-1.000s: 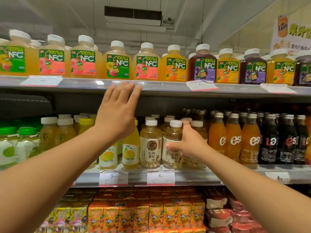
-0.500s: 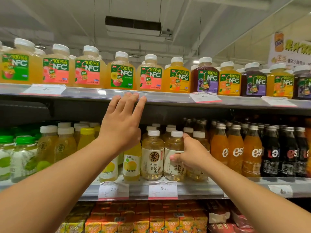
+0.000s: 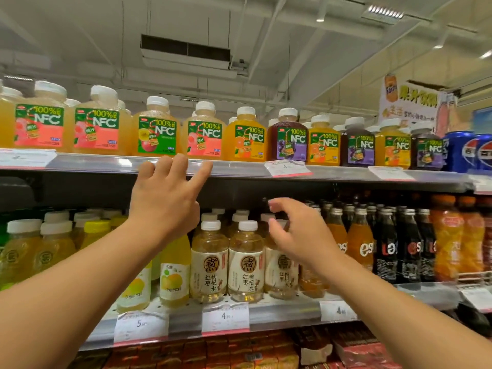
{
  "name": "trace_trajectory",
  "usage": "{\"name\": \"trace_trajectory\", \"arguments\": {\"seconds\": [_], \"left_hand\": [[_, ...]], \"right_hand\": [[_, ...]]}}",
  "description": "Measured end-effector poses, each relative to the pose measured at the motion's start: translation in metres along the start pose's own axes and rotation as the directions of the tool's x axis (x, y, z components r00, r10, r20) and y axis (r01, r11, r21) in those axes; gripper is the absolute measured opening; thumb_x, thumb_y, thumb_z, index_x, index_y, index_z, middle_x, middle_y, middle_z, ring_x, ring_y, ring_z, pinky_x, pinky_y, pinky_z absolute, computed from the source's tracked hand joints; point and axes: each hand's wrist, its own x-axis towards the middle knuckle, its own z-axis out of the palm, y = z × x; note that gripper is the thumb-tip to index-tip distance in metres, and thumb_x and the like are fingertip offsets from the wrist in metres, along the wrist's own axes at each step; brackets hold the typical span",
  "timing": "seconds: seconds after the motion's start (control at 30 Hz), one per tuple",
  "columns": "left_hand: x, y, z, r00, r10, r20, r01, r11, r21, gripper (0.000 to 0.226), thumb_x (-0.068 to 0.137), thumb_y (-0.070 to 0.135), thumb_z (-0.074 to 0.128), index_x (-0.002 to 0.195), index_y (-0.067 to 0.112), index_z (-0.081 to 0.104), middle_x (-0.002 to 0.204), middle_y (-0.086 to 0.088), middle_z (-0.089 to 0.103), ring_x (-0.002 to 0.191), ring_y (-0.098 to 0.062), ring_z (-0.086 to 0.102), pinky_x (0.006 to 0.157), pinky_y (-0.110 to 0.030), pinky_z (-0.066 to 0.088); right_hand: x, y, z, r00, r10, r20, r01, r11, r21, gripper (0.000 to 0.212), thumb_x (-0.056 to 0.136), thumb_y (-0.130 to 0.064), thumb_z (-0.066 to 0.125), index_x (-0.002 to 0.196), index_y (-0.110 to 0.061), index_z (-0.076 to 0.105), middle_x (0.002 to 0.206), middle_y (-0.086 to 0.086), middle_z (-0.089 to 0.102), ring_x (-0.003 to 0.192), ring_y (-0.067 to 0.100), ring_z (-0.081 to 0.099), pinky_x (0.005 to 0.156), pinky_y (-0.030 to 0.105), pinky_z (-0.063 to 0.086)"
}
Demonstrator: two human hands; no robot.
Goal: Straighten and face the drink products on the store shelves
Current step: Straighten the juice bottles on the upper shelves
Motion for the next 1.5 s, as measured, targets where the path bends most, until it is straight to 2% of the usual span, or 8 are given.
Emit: {"name": "trace_trajectory", "arguments": {"seconds": [0.1, 0.17, 0.27, 0.37, 0.73, 0.93, 1.07, 1.5], "left_hand": [[-0.001, 0.007, 0.0, 0.999, -0.039, -0.029, 0.039, 0.999, 0.003, 0.075, 0.062, 0.012, 0.07, 0.135, 0.015, 0.053, 0.103, -0.02, 0.049, 0.094, -0.038, 0.041, 0.079, -0.048, 0.034], [-0.003, 0.015, 0.001, 0.995, -0.091, -0.052, 0.09, 0.996, -0.023, 0.074, 0.06, 0.005, 0.07, 0.133, 0.011, 0.056, 0.102, -0.022, 0.049, 0.094, -0.04, 0.042, 0.081, -0.049, 0.033], [-0.003, 0.029, 0.0, 0.982, -0.188, 0.027, 0.189, 0.981, -0.034, 0.074, 0.064, 0.007, 0.069, 0.135, 0.013, 0.051, 0.12, -0.023, 0.047, 0.113, -0.04, 0.037, 0.099, -0.056, 0.028], [-0.002, 0.033, -0.002, 0.98, -0.168, 0.11, 0.17, 0.986, -0.004, 0.077, 0.073, 0.016, 0.067, 0.145, 0.017, 0.038, 0.152, -0.014, 0.034, 0.143, -0.033, 0.023, 0.114, -0.054, 0.013], [-0.002, 0.027, -0.007, 0.975, -0.131, 0.182, 0.127, 0.991, 0.03, 0.078, 0.079, 0.031, 0.059, 0.148, 0.02, 0.023, 0.156, -0.007, 0.028, 0.145, -0.027, 0.02, 0.115, -0.049, 0.017], [0.02, 0.056, -0.021, 0.919, -0.23, 0.319, 0.234, 0.972, 0.026, 0.082, 0.087, 0.051, 0.051, 0.149, 0.038, 0.0, 0.159, -0.02, 0.01, 0.143, -0.049, 0.007, 0.112, -0.064, 0.009], [0.04, 0.095, -0.019, 0.971, -0.004, 0.24, 0.028, 0.995, -0.097, 0.093, 0.086, 0.041, 0.051, 0.149, 0.033, -0.018, 0.16, -0.01, -0.019, 0.145, -0.035, -0.022, 0.114, -0.054, -0.01], [0.059, 0.201, -0.007, 0.957, -0.231, 0.174, 0.221, 0.972, 0.075, 0.082, 0.064, 0.039, 0.078, 0.135, 0.021, 0.041, 0.143, -0.011, 0.042, 0.135, -0.032, 0.031, 0.108, -0.05, 0.027]], "right_hand": [[0.013, 0.018, -0.044, 0.95, -0.146, -0.277, 0.152, 0.988, -0.001, 0.027, 0.087, -0.011, 0.062, 0.114, -0.016, 0.063, 0.101, -0.01, 0.058, 0.092, 0.004, 0.054, 0.081, 0.027, 0.053], [0.024, 0.035, -0.059, 0.932, -0.163, -0.324, 0.13, 0.984, -0.12, 0.04, 0.084, -0.009, 0.063, 0.124, -0.013, 0.057, 0.119, -0.001, 0.056, 0.114, 0.013, 0.05, 0.101, 0.031, 0.043], [0.033, 0.058, -0.066, 0.986, 0.013, -0.168, -0.068, 0.945, -0.321, 0.071, 0.084, -0.017, 0.063, 0.149, -0.017, 0.032, 0.154, 0.003, 0.032, 0.144, 0.022, 0.023, 0.117, 0.036, 0.018], [0.033, 0.069, -0.063, 0.996, 0.069, -0.062, -0.09, 0.873, -0.479, 0.075, 0.084, -0.024, 0.062, 0.151, -0.018, 0.027, 0.157, 0.003, 0.029, 0.144, 0.021, 0.024, 0.119, 0.038, 0.021], [0.035, 0.047, -0.081, 0.964, 0.234, 0.124, -0.152, 0.873, -0.463, 0.09, 0.083, -0.025, 0.067, 0.154, -0.023, 0.012, 0.163, 0.001, 0.01, 0.149, 0.022, 0.007, 0.119, 0.038, 0.014], [0.044, 0.046, -0.097, 0.907, 0.311, 0.283, -0.162, 0.88, -0.447, 0.094, 0.083, -0.015, 0.066, 0.155, -0.026, 0.007, 0.163, 0.0, 0.001, 0.149, 0.022, 0.002, 0.118, 0.04, 0.016], [0.039, 0.055, -0.089, 0.949, 0.202, 0.242, -0.069, 0.882, -0.466, 0.1, 0.079, -0.019, 0.071, 0.155, -0.024, 0.006, 0.163, 0.002, 0.003, 0.149, 0.022, 0.003, 0.118, 0.039, 0.012], [0.034, 0.107, -0.099, 0.955, -0.181, 0.236, 0.239, 0.94, -0.244, 0.091, 0.076, -0.032, 0.071, 0.151, -0.018, 0.02, 0.159, 0.006, 0.021, 0.146, 0.026, 0.016, 0.117, 0.045, 0.017]]}}
